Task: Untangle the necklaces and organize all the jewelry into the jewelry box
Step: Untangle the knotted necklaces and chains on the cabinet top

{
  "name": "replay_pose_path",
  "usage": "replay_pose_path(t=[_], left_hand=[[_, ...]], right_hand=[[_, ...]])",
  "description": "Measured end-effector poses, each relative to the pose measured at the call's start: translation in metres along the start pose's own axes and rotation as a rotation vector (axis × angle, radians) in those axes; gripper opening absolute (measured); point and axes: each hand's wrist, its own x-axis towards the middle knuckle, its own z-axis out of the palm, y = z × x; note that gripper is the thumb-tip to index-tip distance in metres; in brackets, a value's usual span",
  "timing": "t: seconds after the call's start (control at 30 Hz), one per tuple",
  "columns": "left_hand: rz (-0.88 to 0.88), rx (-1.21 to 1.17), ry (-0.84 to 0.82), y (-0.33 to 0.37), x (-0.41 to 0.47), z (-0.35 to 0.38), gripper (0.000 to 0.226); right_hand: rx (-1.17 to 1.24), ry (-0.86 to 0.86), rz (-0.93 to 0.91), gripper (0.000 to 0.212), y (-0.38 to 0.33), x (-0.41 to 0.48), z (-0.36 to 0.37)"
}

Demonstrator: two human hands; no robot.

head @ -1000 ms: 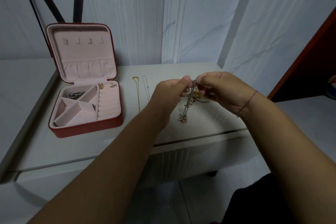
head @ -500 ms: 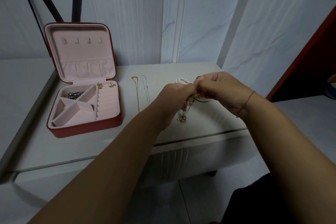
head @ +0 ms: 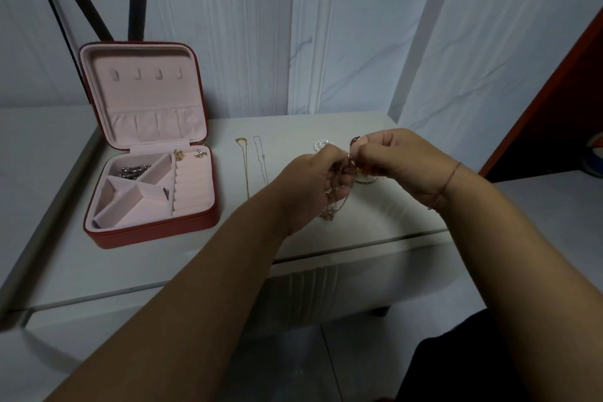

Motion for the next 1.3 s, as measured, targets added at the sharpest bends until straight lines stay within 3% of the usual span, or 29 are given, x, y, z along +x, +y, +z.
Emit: replay_pose_path(t=[0.3,0.47,0.77,0.9,1.03,1.3], left_hand=[[0.126,0.386,0.078,0.002,-0.001,-0.004,0.026],[0.149,0.343,0.118,0.004,-0.003,-0.001,0.027],[0.156,0.231,0.02,-0.001,0.0,-0.006,0.014],[0.139,0.174,-0.044,-0.002,-0.001,-0.01,0.011],[0.112,0.194,-0.007,-0.002,0.0,-0.013,0.012],[0.086,0.043,0.14,-0.001,0.001,-0.003,0.015]], right_hand=[[0.022,0.028,0.021,0.014,0.0,0.0,0.002],[-0.014,0.011,0.019,0.041,-0.002,0.0,0.007],[0.0,0.024,0.032,0.038,0.0,0.0,0.0],[0.005,0.027,0.019,0.017,0.002,0.0,-0.004],[0.026,0.052,0.026,0.011,0.0,-0.002,-0.006],[0.11,0.007,0.089,0.023,0.0,0.0,0.0]])
